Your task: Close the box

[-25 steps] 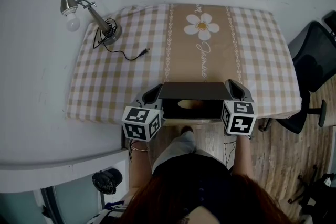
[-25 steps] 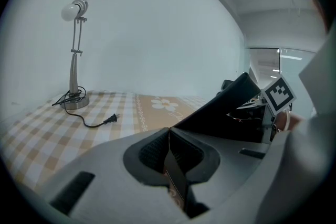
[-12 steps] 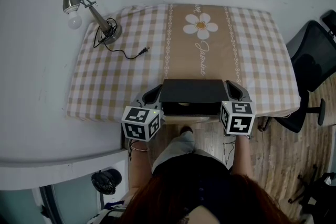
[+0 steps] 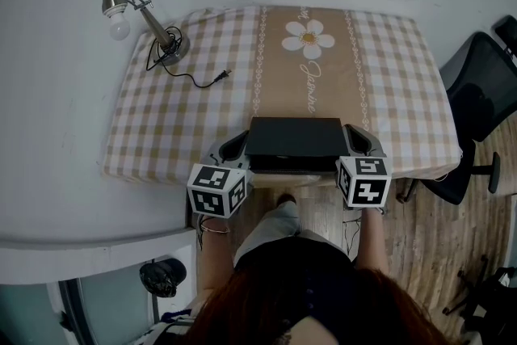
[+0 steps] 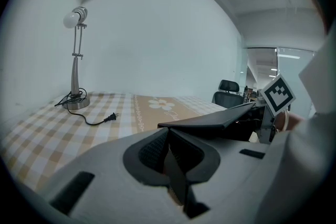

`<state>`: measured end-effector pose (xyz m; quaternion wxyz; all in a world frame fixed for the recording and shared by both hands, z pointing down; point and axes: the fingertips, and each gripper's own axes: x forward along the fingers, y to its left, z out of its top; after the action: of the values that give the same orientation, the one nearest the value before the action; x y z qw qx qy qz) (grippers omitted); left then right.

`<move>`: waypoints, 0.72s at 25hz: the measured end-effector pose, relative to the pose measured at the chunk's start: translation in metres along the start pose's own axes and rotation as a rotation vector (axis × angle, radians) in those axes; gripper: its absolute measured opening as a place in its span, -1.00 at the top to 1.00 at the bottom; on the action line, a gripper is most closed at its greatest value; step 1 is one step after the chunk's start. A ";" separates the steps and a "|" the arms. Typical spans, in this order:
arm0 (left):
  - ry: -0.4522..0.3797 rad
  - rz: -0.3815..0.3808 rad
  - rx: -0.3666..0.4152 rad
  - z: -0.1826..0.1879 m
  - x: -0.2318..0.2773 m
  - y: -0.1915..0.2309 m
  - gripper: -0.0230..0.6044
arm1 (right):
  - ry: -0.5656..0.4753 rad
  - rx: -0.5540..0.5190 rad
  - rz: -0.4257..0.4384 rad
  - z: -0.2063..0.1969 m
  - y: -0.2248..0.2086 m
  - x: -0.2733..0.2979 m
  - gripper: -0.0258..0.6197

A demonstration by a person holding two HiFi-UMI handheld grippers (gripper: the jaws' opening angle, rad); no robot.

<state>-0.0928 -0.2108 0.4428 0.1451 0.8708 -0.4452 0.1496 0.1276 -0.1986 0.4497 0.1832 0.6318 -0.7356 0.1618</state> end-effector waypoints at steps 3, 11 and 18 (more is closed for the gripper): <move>-0.005 0.006 0.001 0.001 -0.004 -0.002 0.83 | -0.001 -0.004 0.009 0.000 0.002 -0.003 0.87; -0.013 0.015 0.003 0.000 -0.014 -0.009 0.83 | -0.005 -0.018 0.054 -0.001 0.014 -0.013 0.87; -0.023 0.027 0.001 -0.001 -0.023 -0.012 0.83 | -0.012 -0.032 0.077 -0.003 0.020 -0.018 0.86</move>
<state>-0.0955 -0.1872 0.4332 0.1376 0.8665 -0.4584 0.1418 0.1102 -0.1785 0.4433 0.1822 0.6008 -0.7631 0.1533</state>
